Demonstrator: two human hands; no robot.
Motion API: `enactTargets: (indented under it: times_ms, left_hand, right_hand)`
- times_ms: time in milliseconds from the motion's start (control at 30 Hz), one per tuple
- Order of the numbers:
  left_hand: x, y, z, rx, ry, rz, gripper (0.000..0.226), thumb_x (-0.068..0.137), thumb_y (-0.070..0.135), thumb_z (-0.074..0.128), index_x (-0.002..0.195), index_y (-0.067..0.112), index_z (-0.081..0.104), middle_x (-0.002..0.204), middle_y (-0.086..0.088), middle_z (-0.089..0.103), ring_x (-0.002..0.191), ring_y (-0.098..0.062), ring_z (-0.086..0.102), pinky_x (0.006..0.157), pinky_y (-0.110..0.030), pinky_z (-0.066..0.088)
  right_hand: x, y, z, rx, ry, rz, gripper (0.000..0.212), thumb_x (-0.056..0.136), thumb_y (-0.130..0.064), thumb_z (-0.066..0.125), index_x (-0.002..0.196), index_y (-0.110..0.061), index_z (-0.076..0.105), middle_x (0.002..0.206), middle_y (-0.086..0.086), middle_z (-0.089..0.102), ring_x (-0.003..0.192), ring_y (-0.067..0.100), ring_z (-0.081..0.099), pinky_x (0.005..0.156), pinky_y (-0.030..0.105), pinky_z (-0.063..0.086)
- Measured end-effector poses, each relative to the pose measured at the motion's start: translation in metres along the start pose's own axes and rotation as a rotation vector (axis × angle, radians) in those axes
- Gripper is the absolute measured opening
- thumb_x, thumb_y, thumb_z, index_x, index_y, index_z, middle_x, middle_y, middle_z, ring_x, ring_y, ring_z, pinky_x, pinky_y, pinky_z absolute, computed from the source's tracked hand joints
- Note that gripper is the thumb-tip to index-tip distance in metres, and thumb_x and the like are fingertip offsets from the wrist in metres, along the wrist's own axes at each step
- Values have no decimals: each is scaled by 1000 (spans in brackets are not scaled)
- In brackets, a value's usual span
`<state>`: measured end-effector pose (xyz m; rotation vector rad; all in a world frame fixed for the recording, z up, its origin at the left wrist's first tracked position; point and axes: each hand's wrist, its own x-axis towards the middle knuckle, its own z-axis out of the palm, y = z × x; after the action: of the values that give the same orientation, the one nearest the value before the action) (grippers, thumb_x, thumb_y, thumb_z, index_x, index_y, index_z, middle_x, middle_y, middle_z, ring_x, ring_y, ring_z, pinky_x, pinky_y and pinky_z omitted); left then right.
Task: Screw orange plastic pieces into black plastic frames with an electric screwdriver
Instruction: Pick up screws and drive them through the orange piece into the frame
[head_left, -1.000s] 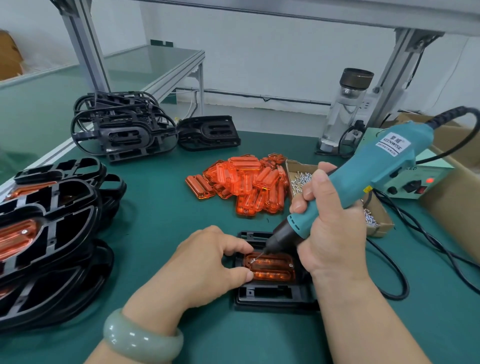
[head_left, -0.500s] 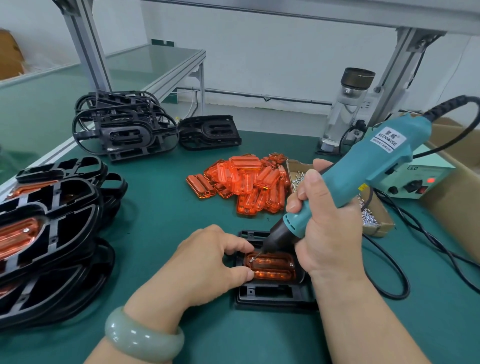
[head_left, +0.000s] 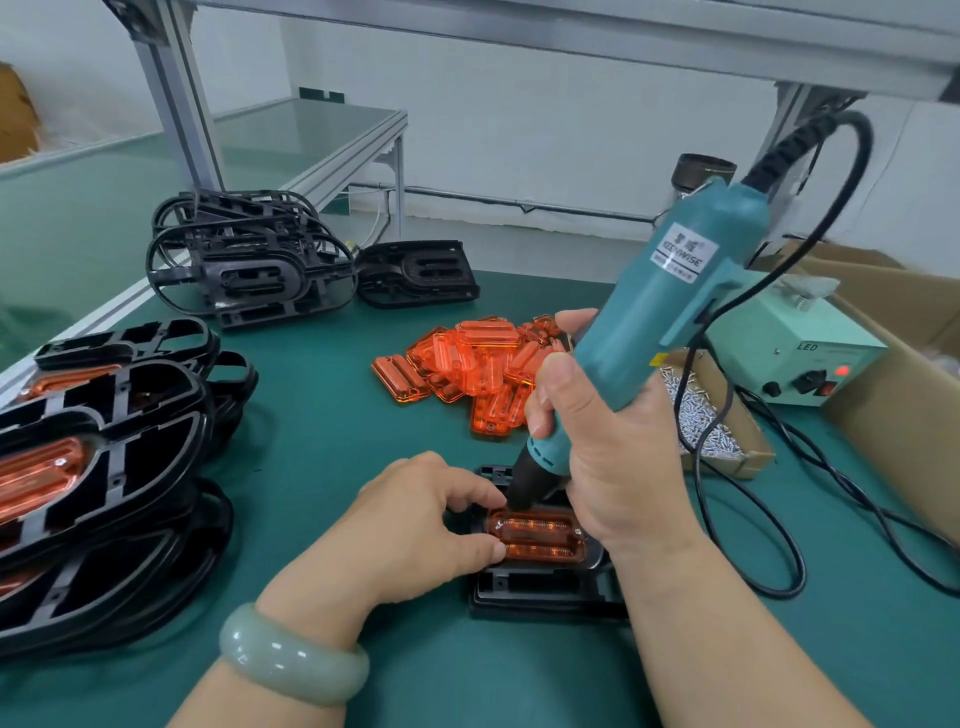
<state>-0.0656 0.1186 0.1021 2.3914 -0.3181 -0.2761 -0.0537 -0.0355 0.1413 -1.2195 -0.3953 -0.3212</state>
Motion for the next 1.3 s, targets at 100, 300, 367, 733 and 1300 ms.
enactTargets:
  times_ms: [100, 300, 367, 733, 1300]
  left_hand:
    - [0, 0, 0, 3, -2, 14, 37, 70, 49, 75, 105, 52, 63, 96, 15, 49, 99, -12, 50, 94, -35, 44]
    - [0, 6, 2, 37, 11, 47, 33, 71, 53, 73, 103, 56, 63, 98, 14, 46, 109, -14, 39, 103, -38, 33]
    - [-1, 8, 0, 12, 11, 54, 23, 69, 51, 75, 84, 62, 62, 96, 15, 48, 110, -16, 41, 101, -38, 35]
    - [1, 8, 2, 49, 41, 36, 27, 67, 52, 76, 93, 50, 67, 99, 10, 53, 109, -17, 43, 97, -36, 37]
    - [3, 7, 5, 64, 76, 39, 26, 65, 56, 74, 84, 56, 56, 82, 17, 50, 96, -13, 39, 80, -32, 35]
  right_hand:
    - [2, -1, 0, -11, -7, 28, 24, 84, -19, 68, 105, -21, 56, 59, -4, 52, 52, 16, 47, 56, 27, 43]
    - [11, -5, 2, 164, -214, 132, 66, 70, -62, 75, 114, -18, 54, 67, -1, 56, 55, 14, 50, 57, 25, 44]
    - [13, -2, 6, 122, -226, 114, 52, 74, -55, 75, 109, -20, 58, 65, -2, 55, 53, 14, 50, 56, 25, 43]
    - [18, 5, 13, 114, -274, 147, 18, 79, -18, 69, 96, -25, 66, 57, -3, 49, 42, 11, 44, 48, 21, 40]
    - [13, 6, 13, 59, -235, 116, 42, 77, -19, 71, 118, -22, 61, 58, -5, 46, 42, 12, 41, 49, 21, 40]
